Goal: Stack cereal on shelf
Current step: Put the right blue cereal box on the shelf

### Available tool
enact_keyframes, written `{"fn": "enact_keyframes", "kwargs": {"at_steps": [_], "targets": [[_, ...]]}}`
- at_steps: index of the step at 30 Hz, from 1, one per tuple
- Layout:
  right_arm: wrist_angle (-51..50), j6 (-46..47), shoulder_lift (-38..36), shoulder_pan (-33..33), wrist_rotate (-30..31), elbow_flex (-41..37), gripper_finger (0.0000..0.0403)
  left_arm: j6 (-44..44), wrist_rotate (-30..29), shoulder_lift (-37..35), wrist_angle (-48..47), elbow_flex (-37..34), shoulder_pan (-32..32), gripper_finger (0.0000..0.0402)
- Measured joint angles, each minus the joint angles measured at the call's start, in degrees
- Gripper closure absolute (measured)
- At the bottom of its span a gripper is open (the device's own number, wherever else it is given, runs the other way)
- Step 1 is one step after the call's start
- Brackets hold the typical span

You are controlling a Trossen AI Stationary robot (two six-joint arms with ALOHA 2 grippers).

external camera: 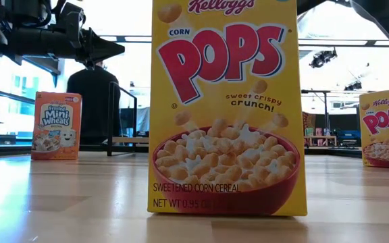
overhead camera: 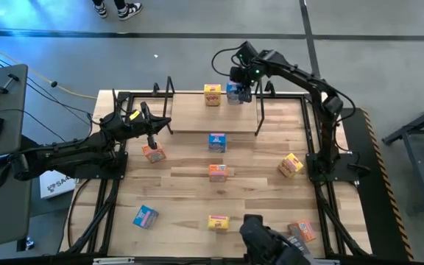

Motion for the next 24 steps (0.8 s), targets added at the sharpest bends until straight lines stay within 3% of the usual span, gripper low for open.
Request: {"fn": "enact_keyframes", "kwargs": {"at_steps": [8, 14, 24], "targets": [[0.2, -0.35, 1.01, -0.04, -0.02, 0.02, 0.0241, 0.0, 0.0, -0.02, 0.0, 0.0, 0.0, 0.0396], [-0.13, -0.42, 1.05, 0.07, 4.92, 0.02, 0.024, 0.0, 0.0, -0.02, 0.02, 0.0, 0.0, 0.0396], [-0.54, -0.56, 1.05, 0.42, 5.45, 0.02, 0.024, 0.0, 0.0, -0.01, 0.02, 0.0, 0.0, 0.0396]]}}
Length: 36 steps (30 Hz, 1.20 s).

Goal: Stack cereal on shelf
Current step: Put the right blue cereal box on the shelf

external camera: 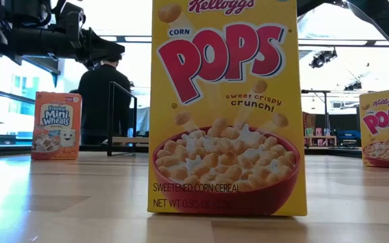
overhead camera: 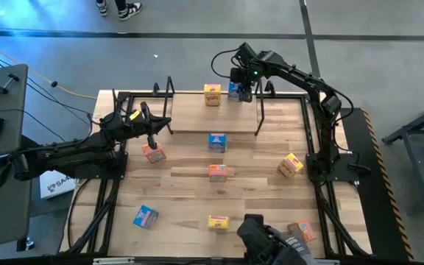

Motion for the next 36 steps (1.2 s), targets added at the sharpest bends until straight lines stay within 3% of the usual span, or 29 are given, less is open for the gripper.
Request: {"fn": "enact_keyframes", "kwargs": {"at_steps": [10, 15, 27, 36], "targets": [[-1.87, -0.42, -0.02, 0.02, -2.61, 0.0, 0.024, -0.2, 0.0, -0.01, 0.0, 0.0, 0.0, 0.0396], [-1.93, 1.82, -0.02, 0.19, 0.41, 0.0, 0.0235, -0.22, 0.0, -0.01, 0.01, 0.0, 0.0, 0.0396], [-1.39, 3.45, -0.09, 0.16, -0.01, -0.02, 0.0152, -0.46, 0.0, -0.01, 0.02, 0.0, 0.0, 0.0396], [-2.99, 3.06, -0.39, 1.55, 1.85, 5.86, 0.0141, -0.47, 0.02, 0.01, 0.0, 0.0, 0.0, 0.0396]]}}
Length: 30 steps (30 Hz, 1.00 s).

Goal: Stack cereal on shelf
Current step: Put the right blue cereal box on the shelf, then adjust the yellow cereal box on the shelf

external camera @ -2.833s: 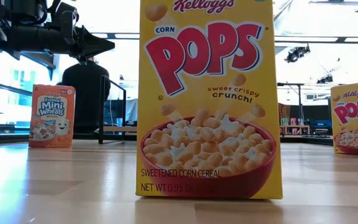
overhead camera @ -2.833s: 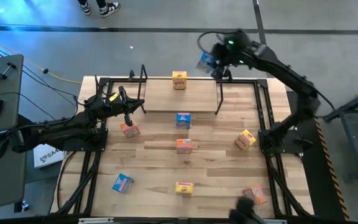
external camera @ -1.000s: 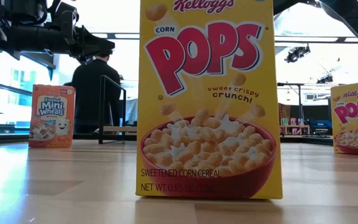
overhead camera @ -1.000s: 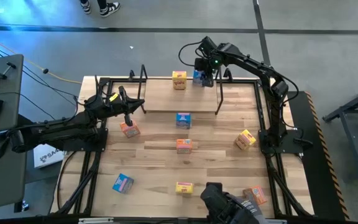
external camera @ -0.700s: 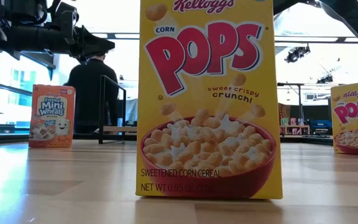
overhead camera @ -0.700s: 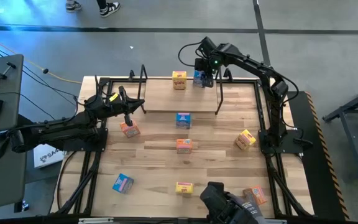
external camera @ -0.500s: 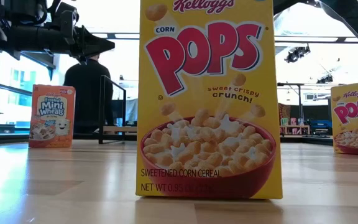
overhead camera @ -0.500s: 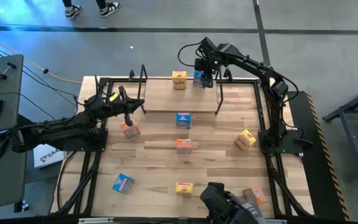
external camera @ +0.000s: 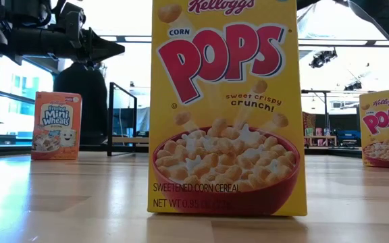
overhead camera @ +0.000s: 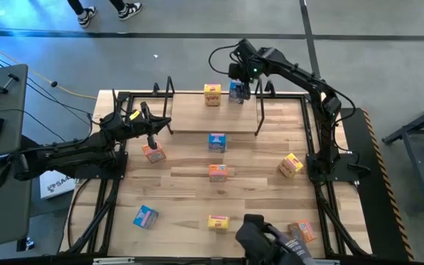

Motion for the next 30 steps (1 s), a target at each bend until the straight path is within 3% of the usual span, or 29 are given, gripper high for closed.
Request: {"fn": "enact_keyframes", "kwargs": {"at_steps": [3, 10, 17, 30], "targets": [[-0.21, 1.19, -0.04, 1.0, -0.1, 3.5, 0.0141, 0.01, -0.02, 0.0, 0.0, 0.0, 0.0, 0.0396], [3.8, 5.69, 0.4, 5.24, -7.35, 5.16, 0.0127, 0.01, -0.01, -0.01, -0.02, 0.0, 0.0, 0.0396], [9.85, 7.07, 4.62, 6.36, -4.0, 5.16, 0.0098, -0.02, -0.01, 0.0, -0.01, 0.0, 0.0, 0.0396], [12.08, 9.58, 8.11, 5.76, -5.1, 5.12, 0.0112, -0.01, 0.0, 0.0, -0.02, 0.0, 0.0, 0.0396]]}}
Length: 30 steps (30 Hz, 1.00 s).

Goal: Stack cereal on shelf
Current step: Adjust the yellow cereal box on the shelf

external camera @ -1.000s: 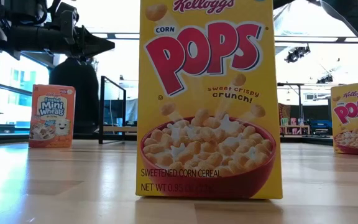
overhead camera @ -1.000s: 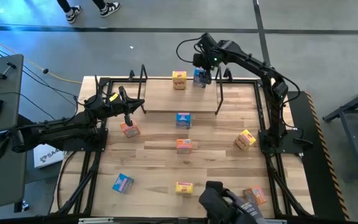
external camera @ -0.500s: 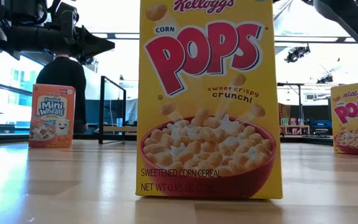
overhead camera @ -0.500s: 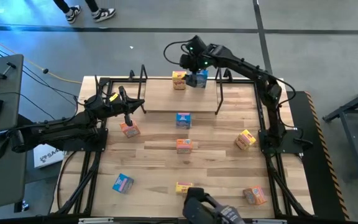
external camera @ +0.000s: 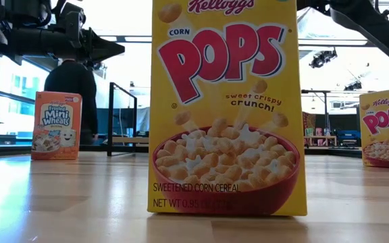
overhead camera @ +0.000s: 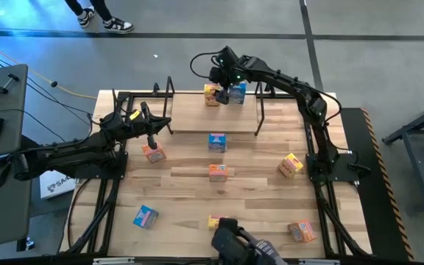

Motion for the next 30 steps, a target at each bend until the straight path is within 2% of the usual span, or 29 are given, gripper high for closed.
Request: {"fn": "enact_keyframes", "kwargs": {"at_steps": [6, 17, 26, 30], "targets": [[-0.88, 1.76, 0.89, -1.16, -3.13, -0.02, 0.0155, 0.0, -0.02, 0.02, 0.01, 0.0, 0.0, 0.0396], [-0.29, 1.28, 0.94, -1.06, -3.41, -0.02, 0.0222, 0.0, 0.0, 0.09, 0.0, 0.0, 0.0, 0.0396], [3.06, 0.86, 0.94, -1.57, -3.34, -0.02, 0.0241, 0.0, -0.02, 0.09, 0.01, 0.0, 0.0, 0.0396], [3.32, -2.18, 0.94, -2.38, -3.28, -0.02, 0.0242, 0.0, 0.0, 0.09, 0.0, 0.0, -0.02, 0.0396]]}}
